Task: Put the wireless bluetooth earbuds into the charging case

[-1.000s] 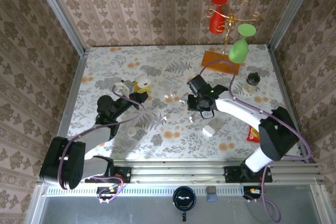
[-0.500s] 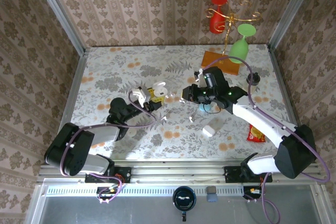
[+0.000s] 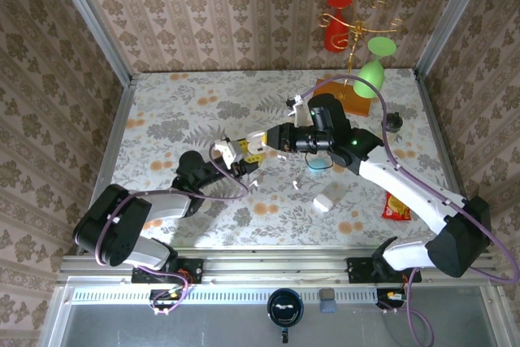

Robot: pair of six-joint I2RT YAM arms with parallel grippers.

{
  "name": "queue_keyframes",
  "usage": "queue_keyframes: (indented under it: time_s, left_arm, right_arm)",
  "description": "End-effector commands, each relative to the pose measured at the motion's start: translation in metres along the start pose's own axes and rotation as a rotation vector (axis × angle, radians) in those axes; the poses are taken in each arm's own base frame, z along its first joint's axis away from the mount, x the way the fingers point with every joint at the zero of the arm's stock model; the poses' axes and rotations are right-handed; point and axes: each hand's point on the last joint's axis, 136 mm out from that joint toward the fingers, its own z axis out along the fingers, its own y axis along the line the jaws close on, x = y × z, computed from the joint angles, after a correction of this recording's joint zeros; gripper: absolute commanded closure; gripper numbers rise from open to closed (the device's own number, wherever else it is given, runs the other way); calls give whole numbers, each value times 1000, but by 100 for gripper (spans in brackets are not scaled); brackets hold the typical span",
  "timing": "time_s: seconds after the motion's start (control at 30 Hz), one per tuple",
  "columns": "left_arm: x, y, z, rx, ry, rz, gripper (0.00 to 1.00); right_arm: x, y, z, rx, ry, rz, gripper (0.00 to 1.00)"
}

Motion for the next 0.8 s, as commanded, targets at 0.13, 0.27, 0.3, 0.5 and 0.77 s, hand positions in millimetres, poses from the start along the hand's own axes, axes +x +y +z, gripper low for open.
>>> queue_keyframes:
  time_s: [0.13, 0.27, 0.3, 0.5, 0.77]
  left_arm:
    - [-21, 3, 5, -10, -63, 81, 68]
    - [-21, 3, 5, -8, -63, 81, 68]
    - [-22, 3, 5, -9, -64, 81, 68]
    - [-23, 4, 5, -17, -66, 84, 68]
    - [-23, 6, 4, -30, -66, 84, 68]
  right_arm:
    - [0, 10, 20, -30, 26, -34, 83]
    - [2, 6, 27, -26, 40, -25, 83]
    - [2, 7, 29, -28, 42, -25, 83]
    - [6, 0, 39, -13, 61, -8, 83]
    - [11, -9, 47, 17, 76, 6, 82]
